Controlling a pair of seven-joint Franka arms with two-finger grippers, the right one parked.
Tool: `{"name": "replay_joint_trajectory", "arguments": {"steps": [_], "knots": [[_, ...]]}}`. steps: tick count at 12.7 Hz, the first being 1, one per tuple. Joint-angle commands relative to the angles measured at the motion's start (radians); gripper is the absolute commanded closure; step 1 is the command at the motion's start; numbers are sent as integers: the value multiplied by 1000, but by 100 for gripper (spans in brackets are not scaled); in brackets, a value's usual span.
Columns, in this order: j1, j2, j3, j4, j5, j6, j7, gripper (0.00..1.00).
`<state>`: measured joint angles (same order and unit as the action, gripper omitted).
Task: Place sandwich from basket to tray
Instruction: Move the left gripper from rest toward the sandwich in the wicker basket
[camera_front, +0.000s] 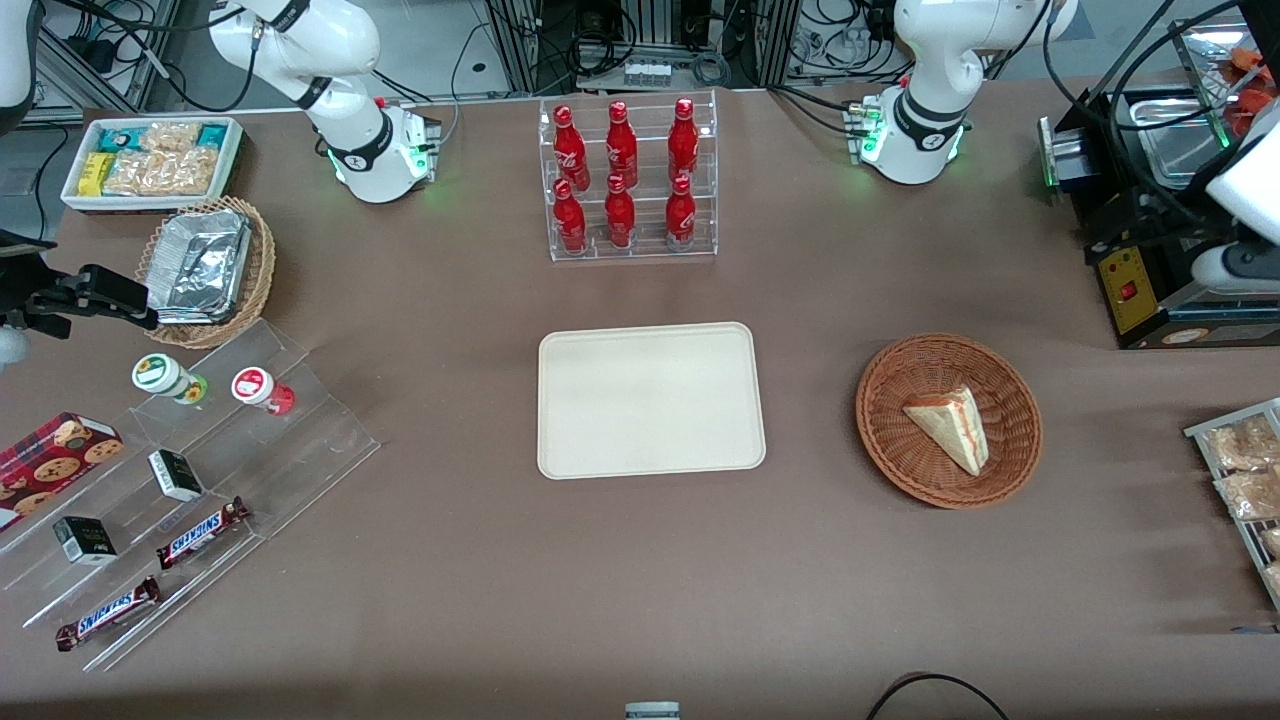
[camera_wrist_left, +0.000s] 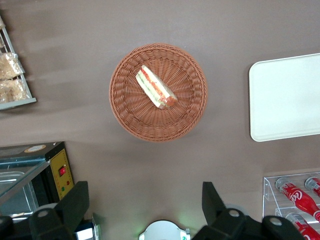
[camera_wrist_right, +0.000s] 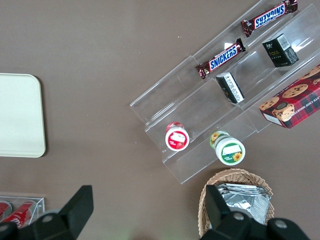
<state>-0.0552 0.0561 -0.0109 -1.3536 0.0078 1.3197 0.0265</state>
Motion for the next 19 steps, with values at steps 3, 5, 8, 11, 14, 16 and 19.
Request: {"name": "replay_joint_trajectory", "arguments": {"steps": [3, 5, 8, 11, 14, 16, 19], "knots": [[6, -35, 0, -42, -6, -4, 10, 0], [6, -30, 2, -76, 6, 22, 9, 0], [12, -80, 26, -269, 6, 201, 9, 0], [23, -87, 28, -416, -5, 379, -46, 0], [21, -79, 26, -560, -9, 592, -262, 0], [18, -59, 22, -648, -11, 732, -435, 0], [9, -12, 19, -723, -11, 881, -612, 0]]}}
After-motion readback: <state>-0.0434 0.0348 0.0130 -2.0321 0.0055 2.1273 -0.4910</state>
